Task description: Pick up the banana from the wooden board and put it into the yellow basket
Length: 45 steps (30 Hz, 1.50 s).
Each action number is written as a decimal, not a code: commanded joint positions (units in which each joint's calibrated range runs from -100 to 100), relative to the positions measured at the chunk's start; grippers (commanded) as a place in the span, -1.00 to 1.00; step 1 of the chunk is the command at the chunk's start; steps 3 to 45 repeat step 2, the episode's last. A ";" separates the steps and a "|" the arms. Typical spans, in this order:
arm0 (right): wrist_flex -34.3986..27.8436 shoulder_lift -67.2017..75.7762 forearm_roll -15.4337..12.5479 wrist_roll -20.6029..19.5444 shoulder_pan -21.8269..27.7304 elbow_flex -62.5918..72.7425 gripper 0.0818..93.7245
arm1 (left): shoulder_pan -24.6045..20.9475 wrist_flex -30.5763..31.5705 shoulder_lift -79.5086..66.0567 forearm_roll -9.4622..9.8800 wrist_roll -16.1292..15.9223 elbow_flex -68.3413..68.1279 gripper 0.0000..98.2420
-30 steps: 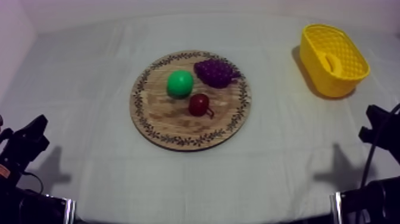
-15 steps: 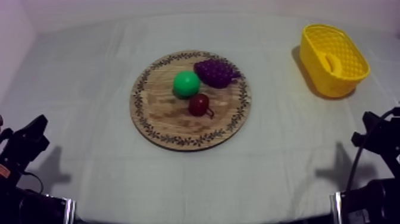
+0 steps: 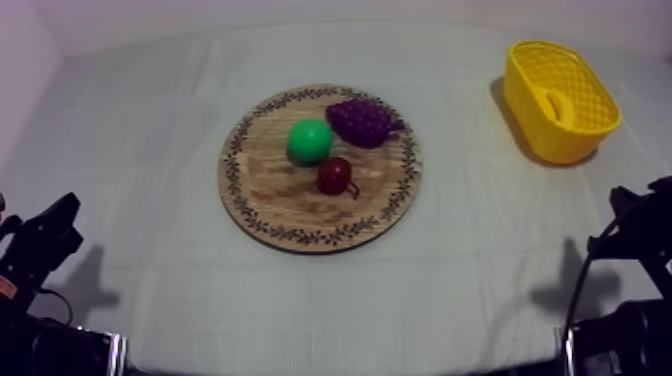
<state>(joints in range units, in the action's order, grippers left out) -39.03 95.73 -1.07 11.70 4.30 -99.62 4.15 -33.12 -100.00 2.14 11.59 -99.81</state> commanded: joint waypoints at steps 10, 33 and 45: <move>-0.01 0.02 0.02 -0.34 -0.01 -0.05 -0.99 | 0.01 0.06 0.00 0.03 0.01 0.03 -1.00; -0.01 0.02 0.02 -0.34 -0.01 -0.05 -0.99 | 0.01 0.06 0.00 0.03 0.01 0.03 -1.00; -0.01 0.02 0.02 -0.34 -0.01 -0.05 -0.99 | 0.01 0.06 0.00 0.03 0.01 0.03 -1.00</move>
